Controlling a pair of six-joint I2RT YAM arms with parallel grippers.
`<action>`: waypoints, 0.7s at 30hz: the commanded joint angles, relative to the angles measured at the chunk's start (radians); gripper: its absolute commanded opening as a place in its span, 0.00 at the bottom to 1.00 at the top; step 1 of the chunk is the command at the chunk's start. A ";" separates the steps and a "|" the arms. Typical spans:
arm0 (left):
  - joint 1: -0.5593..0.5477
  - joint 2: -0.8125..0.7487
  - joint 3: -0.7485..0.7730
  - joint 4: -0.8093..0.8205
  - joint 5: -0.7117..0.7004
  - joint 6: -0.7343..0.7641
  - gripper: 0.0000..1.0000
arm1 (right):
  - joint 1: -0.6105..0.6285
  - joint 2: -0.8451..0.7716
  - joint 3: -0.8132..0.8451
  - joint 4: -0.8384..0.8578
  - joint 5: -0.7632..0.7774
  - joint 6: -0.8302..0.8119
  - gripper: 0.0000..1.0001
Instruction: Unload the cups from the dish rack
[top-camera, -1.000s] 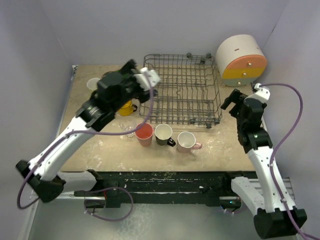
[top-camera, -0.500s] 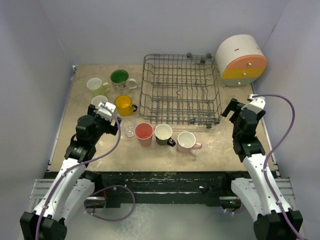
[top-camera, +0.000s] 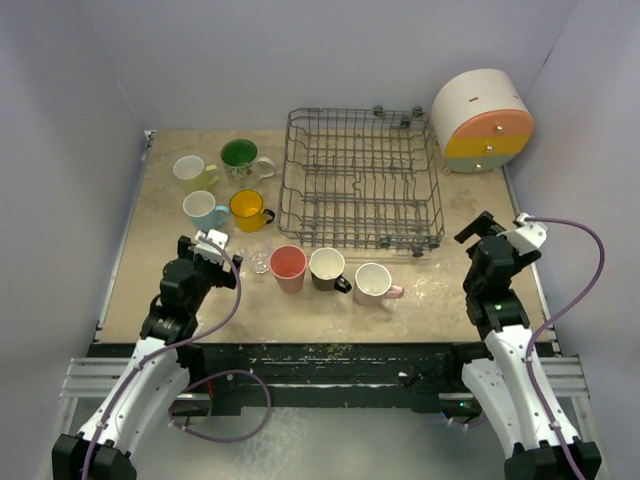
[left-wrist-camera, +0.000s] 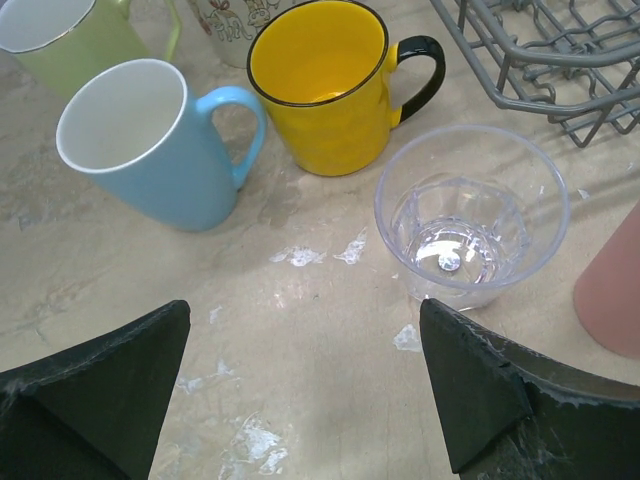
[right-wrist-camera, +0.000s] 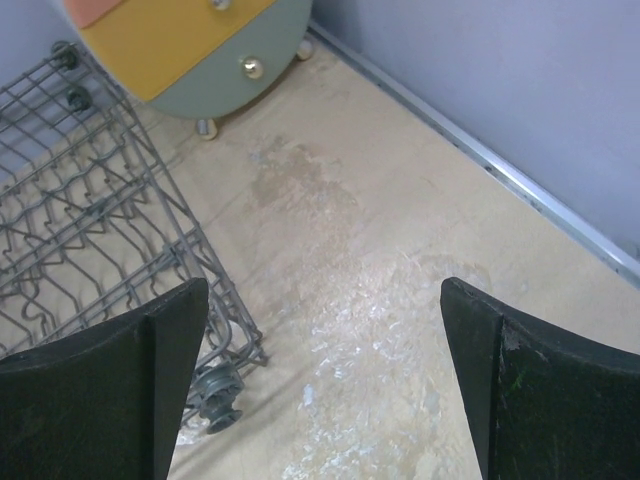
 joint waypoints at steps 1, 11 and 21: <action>0.006 -0.046 -0.072 0.127 -0.029 -0.050 0.99 | 0.004 -0.005 -0.022 -0.016 0.132 0.125 1.00; 0.012 -0.209 -0.219 0.179 -0.012 -0.041 0.88 | 0.004 -0.240 -0.208 0.199 -0.061 -0.185 1.00; 0.012 -0.163 -0.215 0.208 -0.082 -0.062 0.99 | 0.004 -0.284 -0.321 0.220 0.021 -0.188 1.00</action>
